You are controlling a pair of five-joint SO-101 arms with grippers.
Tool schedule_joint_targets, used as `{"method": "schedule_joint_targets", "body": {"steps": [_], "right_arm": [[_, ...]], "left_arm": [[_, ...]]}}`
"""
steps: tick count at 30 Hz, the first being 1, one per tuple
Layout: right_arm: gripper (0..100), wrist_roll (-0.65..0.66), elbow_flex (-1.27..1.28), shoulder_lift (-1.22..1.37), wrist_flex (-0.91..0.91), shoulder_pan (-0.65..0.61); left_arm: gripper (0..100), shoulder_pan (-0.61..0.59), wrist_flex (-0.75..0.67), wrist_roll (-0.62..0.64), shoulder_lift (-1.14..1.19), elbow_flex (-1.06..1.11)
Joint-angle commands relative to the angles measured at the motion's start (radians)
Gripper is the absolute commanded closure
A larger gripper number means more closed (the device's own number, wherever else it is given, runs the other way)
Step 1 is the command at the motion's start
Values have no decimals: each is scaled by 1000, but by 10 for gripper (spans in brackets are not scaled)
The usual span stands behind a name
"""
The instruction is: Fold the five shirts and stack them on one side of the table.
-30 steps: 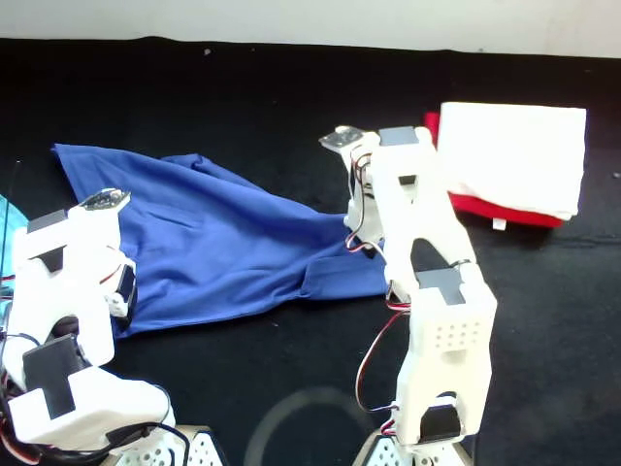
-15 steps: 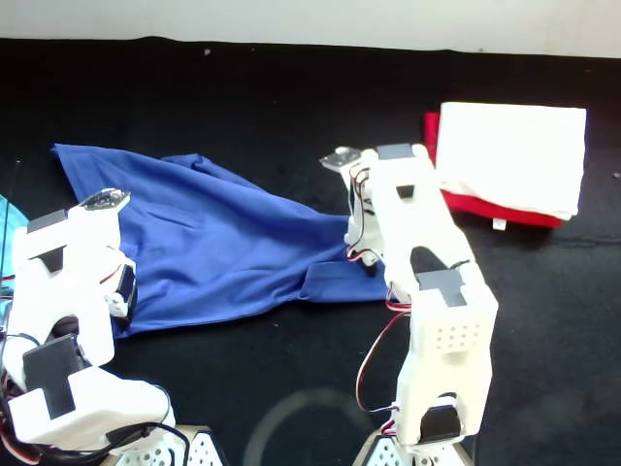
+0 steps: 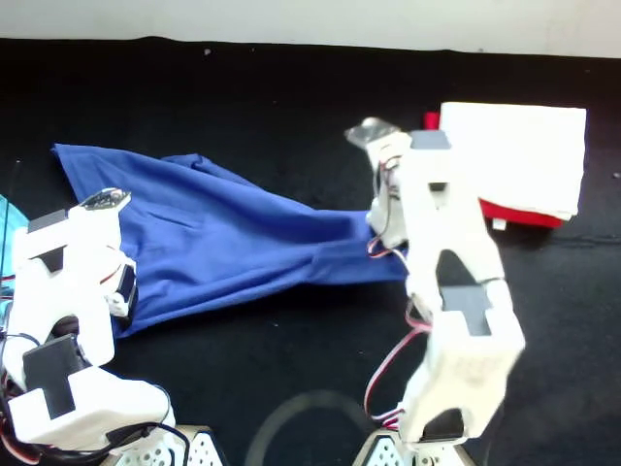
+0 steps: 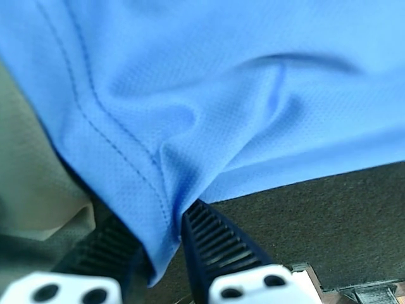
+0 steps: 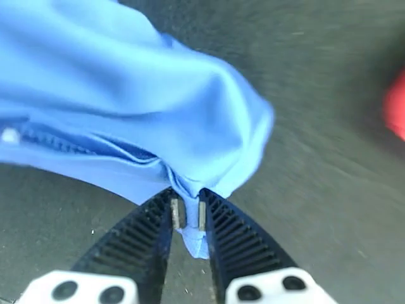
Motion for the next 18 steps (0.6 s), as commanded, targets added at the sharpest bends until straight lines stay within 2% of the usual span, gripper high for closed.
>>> {"method": "schedule_joint_targets", "body": {"steps": [1,4,8,13,18], "right_arm": [[989,11,1,-140,67,24],[988,11,15,-143,134,19],[988,48,162,-168,130,8],[985,68,521,-325,-71,-15],[878,66,845,-524,-217,-77]], "left_arm": [[991,-2,2,-3,-4,-31],[991,-2,2,-3,-4,-31],[991,-2,2,-3,-4,-31],[991,-7,5,-3,-4,-31],[991,-4,3,-3,-4,-31]]}}
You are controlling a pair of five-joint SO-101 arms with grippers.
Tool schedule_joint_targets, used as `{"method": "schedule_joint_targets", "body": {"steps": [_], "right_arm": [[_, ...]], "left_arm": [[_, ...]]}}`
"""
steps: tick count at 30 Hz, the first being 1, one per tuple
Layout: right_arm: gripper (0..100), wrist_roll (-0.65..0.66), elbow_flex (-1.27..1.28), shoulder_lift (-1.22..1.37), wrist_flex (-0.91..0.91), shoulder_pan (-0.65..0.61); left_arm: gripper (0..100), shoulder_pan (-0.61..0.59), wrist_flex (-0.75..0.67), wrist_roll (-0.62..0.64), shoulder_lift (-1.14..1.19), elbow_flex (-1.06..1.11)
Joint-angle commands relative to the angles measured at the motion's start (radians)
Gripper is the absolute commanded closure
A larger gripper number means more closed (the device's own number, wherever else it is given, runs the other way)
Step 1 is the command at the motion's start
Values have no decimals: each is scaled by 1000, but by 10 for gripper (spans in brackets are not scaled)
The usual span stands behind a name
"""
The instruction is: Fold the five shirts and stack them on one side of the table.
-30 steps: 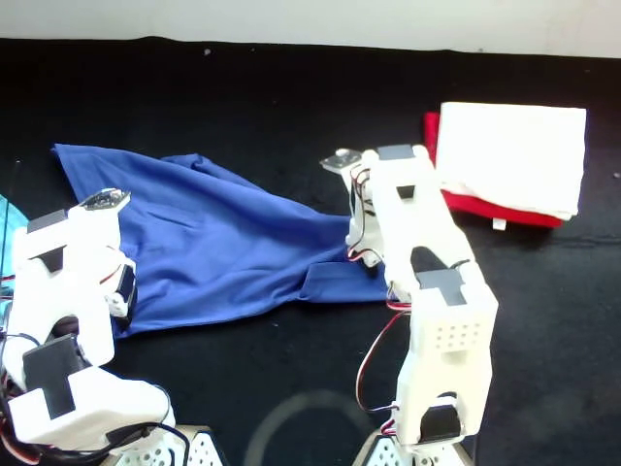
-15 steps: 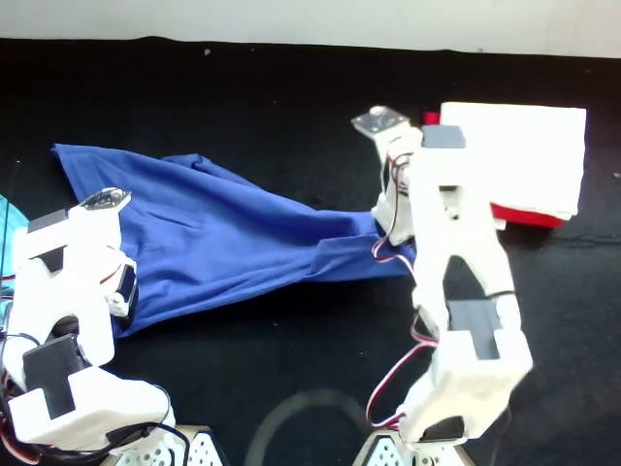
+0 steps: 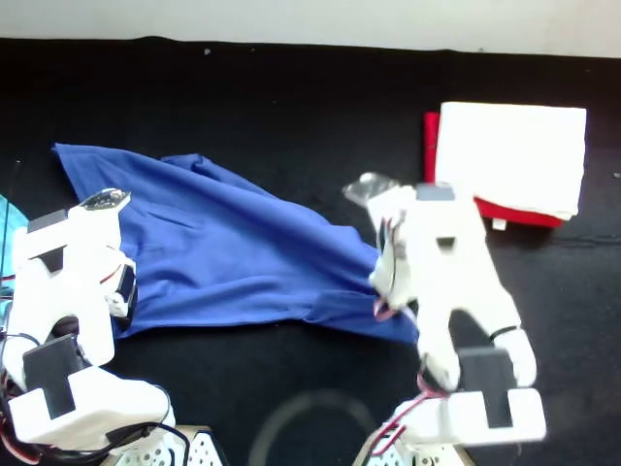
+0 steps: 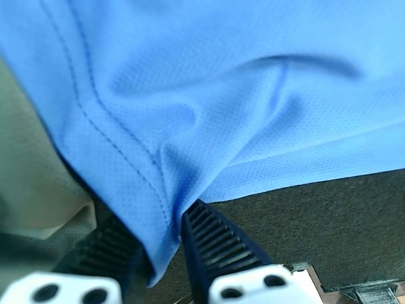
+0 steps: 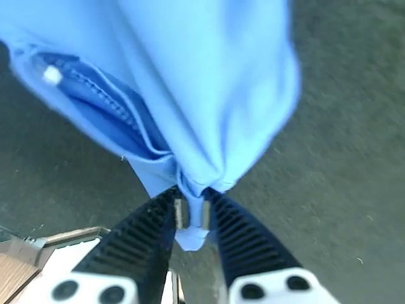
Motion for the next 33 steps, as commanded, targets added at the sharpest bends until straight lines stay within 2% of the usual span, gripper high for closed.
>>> {"method": "schedule_joint_targets", "body": {"steps": [1,8,13,18,22,27,33], "right_arm": [[871,9,202,-176,-54,-54],[871,11,237,-503,53,-79],[871,5,222,-602,28,-81],[871,-25,280,-573,-170,-74],[871,-32,344,-412,-283,-74],[872,-32,343,-220,-295,-81],[927,-31,341,-211,-239,-137]], "left_arm": [[991,-2,3,-3,-4,-31],[991,-2,3,-3,-4,-31],[991,-1,2,-3,-4,-31],[991,-1,2,-3,-4,-31],[991,-1,2,-3,-4,-31],[991,-7,5,-3,-4,-31],[991,-5,3,-3,-4,-31]]}}
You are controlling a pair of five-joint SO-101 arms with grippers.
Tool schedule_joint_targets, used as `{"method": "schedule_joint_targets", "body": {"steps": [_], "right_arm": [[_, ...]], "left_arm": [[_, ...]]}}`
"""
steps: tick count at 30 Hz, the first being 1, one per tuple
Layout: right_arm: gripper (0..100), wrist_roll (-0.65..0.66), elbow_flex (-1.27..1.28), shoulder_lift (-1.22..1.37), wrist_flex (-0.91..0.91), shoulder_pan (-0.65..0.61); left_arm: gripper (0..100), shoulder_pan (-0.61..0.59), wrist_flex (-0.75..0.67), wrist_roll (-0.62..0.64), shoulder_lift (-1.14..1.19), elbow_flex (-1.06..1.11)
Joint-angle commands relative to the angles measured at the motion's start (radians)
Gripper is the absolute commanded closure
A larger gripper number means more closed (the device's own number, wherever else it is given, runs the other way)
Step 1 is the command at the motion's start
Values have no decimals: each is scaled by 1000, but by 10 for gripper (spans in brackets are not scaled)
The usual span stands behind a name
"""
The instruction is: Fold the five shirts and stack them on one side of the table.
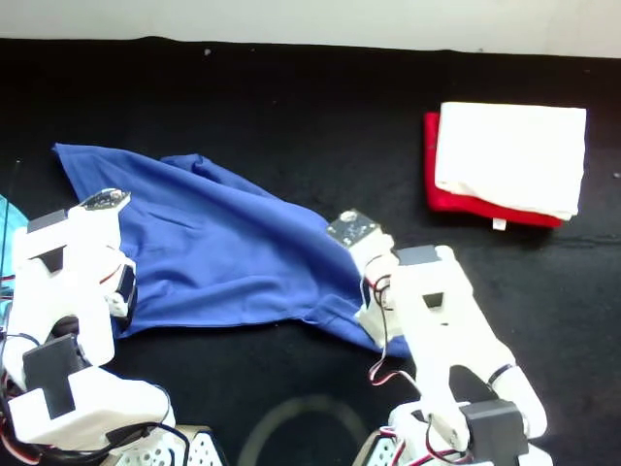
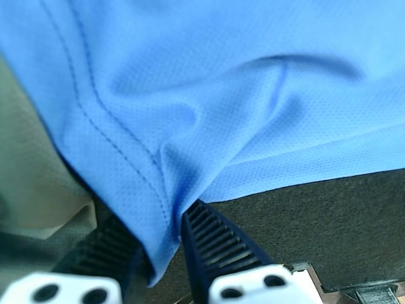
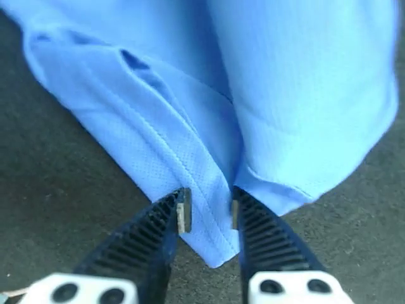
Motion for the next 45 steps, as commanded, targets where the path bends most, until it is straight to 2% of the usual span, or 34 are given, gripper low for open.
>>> {"method": "schedule_joint_targets", "body": {"steps": [1,7,13,17,26,31,37,45], "right_arm": [[936,-9,-8,2,51,-47],[940,-8,-12,-8,208,-174],[940,-8,-10,-148,262,-275],[937,-17,-10,-222,251,-229],[936,-17,-28,-242,213,-1],[906,-17,30,-240,219,-24],[700,-11,156,-242,128,-65],[704,-11,328,-239,-90,-67]], "left_arm": [[991,-4,3,-3,-4,-31],[991,-2,2,-3,-4,-31],[991,-2,2,-3,-4,-31],[991,-7,2,-3,-4,-31],[991,-2,-29,-3,1,-31],[991,-1,-34,-3,-1,-31],[991,-1,-34,-3,-1,-31],[991,-4,-34,-3,-1,-30]]}}
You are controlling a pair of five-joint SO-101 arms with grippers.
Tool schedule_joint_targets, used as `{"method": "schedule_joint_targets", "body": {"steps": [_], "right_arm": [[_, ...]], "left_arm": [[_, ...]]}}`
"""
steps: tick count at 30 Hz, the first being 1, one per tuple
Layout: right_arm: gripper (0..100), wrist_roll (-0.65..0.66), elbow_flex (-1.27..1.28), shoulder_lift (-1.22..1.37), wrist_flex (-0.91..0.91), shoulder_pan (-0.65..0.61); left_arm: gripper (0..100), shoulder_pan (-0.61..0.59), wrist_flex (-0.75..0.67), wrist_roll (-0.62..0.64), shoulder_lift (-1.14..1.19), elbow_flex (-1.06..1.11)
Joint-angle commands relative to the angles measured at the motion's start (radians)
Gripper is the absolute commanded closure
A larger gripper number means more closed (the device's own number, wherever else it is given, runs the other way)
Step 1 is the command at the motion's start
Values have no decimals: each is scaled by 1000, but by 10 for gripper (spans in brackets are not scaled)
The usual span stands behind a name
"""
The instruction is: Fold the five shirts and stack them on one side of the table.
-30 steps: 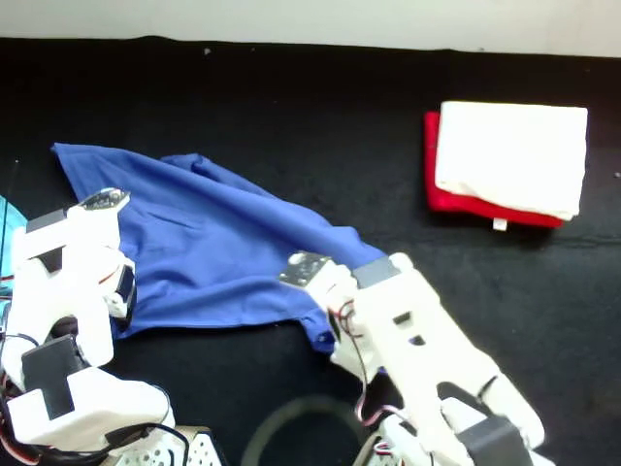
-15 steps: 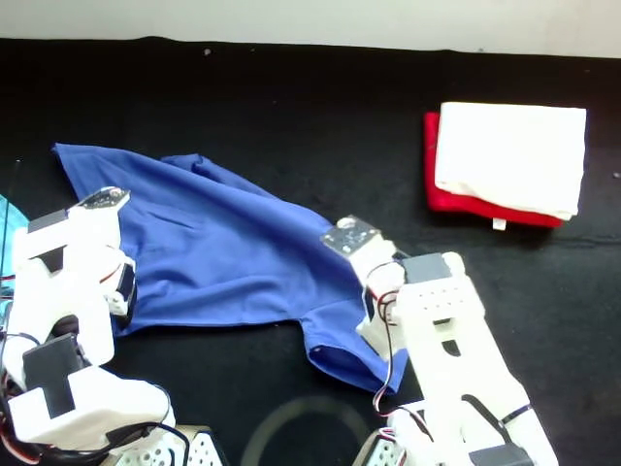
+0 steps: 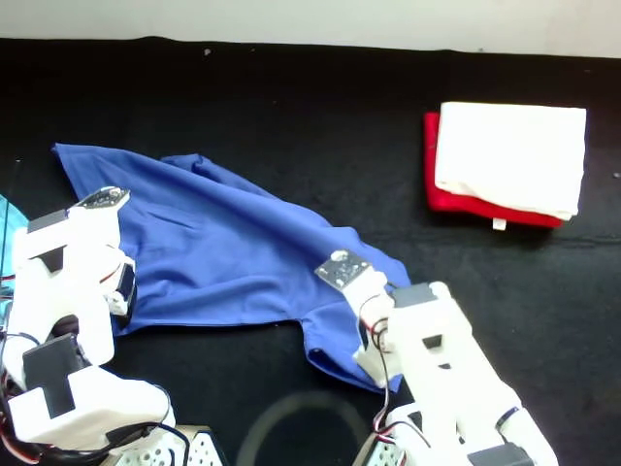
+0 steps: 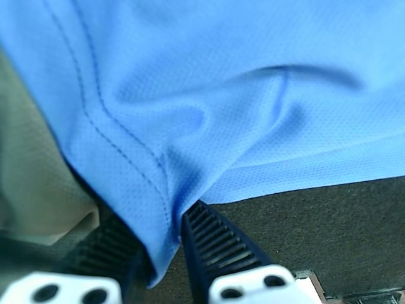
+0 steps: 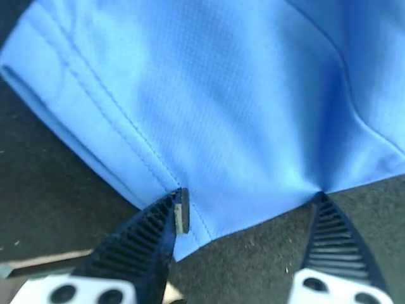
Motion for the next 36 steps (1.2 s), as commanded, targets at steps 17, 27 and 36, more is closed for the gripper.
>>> {"method": "schedule_joint_targets", "body": {"steps": [17,27,36], "right_arm": [[993,-6,-116,-27,-1,143],[993,-5,-530,-27,229,292],[993,-52,-677,-38,278,298]], "left_arm": [[991,-2,-5,-3,1,-25],[991,48,31,3,-8,-35],[991,131,414,58,-8,-423]]}}
